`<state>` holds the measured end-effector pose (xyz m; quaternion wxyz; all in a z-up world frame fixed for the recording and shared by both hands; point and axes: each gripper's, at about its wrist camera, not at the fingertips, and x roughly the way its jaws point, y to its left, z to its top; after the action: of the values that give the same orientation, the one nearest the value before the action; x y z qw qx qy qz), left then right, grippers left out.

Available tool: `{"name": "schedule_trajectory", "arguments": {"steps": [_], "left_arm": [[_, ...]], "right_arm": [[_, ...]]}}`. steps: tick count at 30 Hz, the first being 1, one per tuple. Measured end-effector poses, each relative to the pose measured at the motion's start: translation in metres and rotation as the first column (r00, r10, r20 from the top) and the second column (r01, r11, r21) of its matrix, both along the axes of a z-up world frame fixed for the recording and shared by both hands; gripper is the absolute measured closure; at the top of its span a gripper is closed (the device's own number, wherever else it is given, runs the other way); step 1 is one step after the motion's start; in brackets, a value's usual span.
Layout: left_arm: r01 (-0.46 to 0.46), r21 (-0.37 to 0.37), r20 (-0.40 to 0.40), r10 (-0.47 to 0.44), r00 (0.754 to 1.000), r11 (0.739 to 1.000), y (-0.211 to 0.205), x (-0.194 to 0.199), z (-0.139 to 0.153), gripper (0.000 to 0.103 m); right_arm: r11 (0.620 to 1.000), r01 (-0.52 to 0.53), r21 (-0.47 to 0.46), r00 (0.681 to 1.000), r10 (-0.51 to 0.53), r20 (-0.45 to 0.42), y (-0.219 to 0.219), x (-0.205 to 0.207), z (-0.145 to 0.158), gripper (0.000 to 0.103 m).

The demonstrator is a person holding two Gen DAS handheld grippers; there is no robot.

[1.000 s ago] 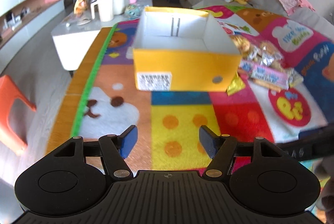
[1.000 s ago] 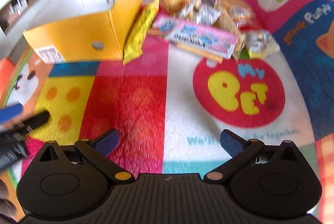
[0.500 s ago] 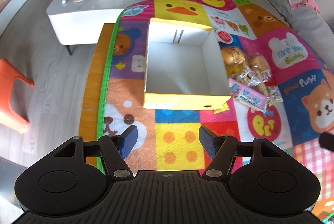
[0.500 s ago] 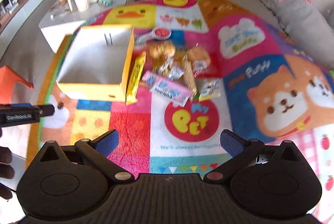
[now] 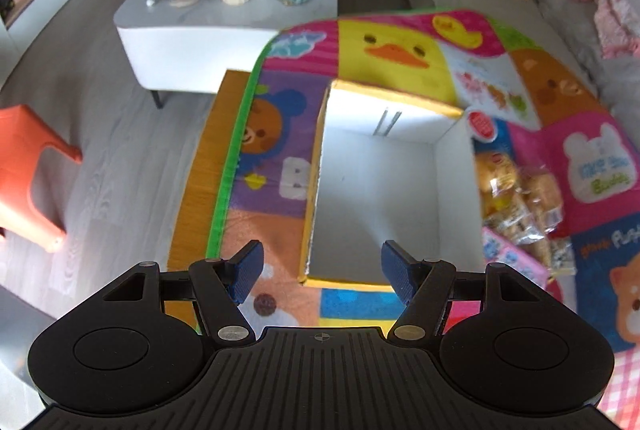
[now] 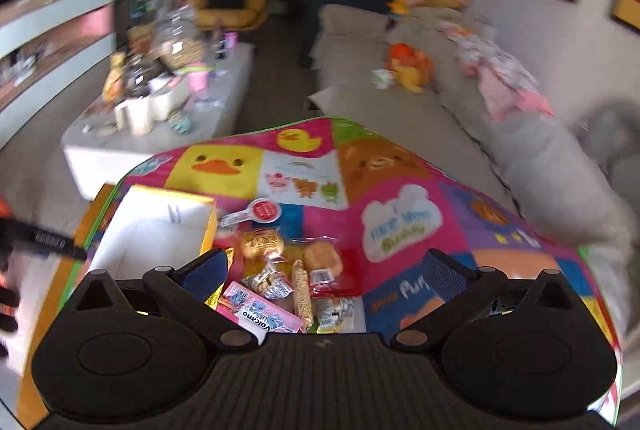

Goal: Organize objects
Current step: 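Clamp the yellow box wall with the left gripper while the right grasps the Volcano box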

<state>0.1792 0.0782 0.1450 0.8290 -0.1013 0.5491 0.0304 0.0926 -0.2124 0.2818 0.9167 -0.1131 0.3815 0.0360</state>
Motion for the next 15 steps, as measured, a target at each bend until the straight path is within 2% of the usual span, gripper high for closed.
{"name": "schedule_trajectory", "arguments": {"steps": [3, 6, 10, 12, 13, 14, 15], "left_arm": [[-0.004, 0.007, -0.055, 0.004, 0.998, 1.0, -0.002, 0.021, -0.025, 0.033], [0.055, 0.101, -0.107, -0.044, 0.993, 0.993, -0.013, 0.04, -0.056, 0.033], [-0.037, 0.093, -0.193, 0.054, 0.98, 0.995, -0.006, 0.049, -0.087, 0.035], [-0.061, 0.079, -0.227, 0.077, 0.971, 0.995, -0.003, 0.049, -0.093, 0.044], [-0.072, 0.061, -0.248, 0.085, 0.965, 0.996, -0.002, 0.05, -0.096, 0.073], [-0.088, 0.04, -0.275, 0.096, 0.957, 0.995, 0.0, 0.051, -0.099, 0.094], [-0.101, 0.021, -0.29, 0.103, 0.951, 0.995, 0.0, 0.052, -0.1, 0.09]], "right_arm": [[0.994, -0.1, 0.047, 0.989, 0.105, -0.109, -0.001, 0.025, -0.03, 0.0], [0.986, -0.155, 0.068, 0.974, 0.164, -0.159, -0.003, 0.038, -0.06, 0.0], [0.978, -0.177, 0.113, 0.95, 0.2, -0.241, -0.012, 0.048, -0.098, 0.0], [0.976, -0.19, 0.108, 0.944, 0.212, -0.254, -0.017, 0.049, -0.112, 0.001], [0.976, -0.195, 0.102, 0.941, 0.215, -0.262, -0.019, 0.051, -0.119, 0.001], [0.975, -0.199, 0.095, 0.937, 0.217, -0.274, -0.02, 0.055, -0.125, 0.003], [0.974, -0.206, 0.091, 0.931, 0.223, -0.287, -0.022, 0.059, -0.131, 0.009]]}}
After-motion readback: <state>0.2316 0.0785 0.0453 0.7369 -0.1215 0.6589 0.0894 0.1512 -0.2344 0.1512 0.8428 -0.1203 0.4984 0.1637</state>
